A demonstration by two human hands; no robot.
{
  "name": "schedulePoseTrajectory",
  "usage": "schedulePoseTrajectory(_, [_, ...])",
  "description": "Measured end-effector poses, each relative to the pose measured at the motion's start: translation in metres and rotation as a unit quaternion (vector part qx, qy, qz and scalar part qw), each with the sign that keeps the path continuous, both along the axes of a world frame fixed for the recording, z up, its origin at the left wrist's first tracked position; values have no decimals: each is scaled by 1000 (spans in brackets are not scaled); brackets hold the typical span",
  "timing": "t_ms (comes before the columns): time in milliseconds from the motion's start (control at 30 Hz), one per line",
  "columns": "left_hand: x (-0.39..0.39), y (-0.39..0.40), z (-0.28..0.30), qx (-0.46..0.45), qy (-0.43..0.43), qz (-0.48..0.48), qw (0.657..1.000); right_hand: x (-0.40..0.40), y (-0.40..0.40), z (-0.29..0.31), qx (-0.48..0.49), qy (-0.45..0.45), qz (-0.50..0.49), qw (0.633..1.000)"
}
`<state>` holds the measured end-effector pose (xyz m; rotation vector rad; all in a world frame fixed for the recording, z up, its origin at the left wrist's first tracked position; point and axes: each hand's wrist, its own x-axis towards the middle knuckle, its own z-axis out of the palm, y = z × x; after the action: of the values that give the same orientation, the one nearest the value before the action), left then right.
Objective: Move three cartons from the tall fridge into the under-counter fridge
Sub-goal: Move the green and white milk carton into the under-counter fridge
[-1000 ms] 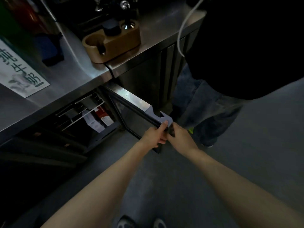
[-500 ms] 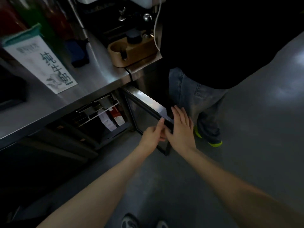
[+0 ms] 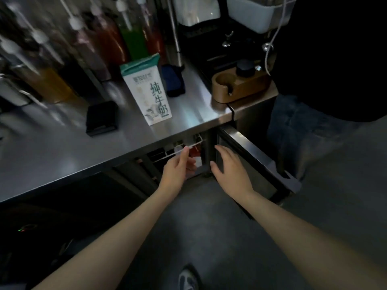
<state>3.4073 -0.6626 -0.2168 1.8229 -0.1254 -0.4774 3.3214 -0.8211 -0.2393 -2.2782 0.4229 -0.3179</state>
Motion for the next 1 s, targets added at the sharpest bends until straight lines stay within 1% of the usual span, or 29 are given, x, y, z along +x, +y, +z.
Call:
schedulePoseTrajectory(200, [57,41,23,28,-84,51,995,76,24,23,-15,-29,33,999])
schedulePoseTrajectory(300, [92,49,31,58,-97,71,991,111,31,34,-12,-39,37,998])
schedulePoseTrajectory(433, [131,50,44,90,-107,74,987,151,38,46,-4,-48,45,998])
schedulePoseTrajectory(533, [157,49,51,109,-127,48,985,176,42,55,-6,-68,50,996])
schedulePoseTrajectory(700, [174,49,56,78,-179,-20,981,196,40,57,-20,-76,48,996])
schedulePoseTrajectory(767, [175,48,57,50,-179,-18,982,200,40,57,-16,-76,44,996])
schedulePoseTrajectory(867, [178,45,65,8,-170,-12,985,203,40,59,29,-73,49,996])
schedulePoseTrajectory(1000, [181,43,75,-13,-183,-9,983,203,39,65,63,-71,51,994])
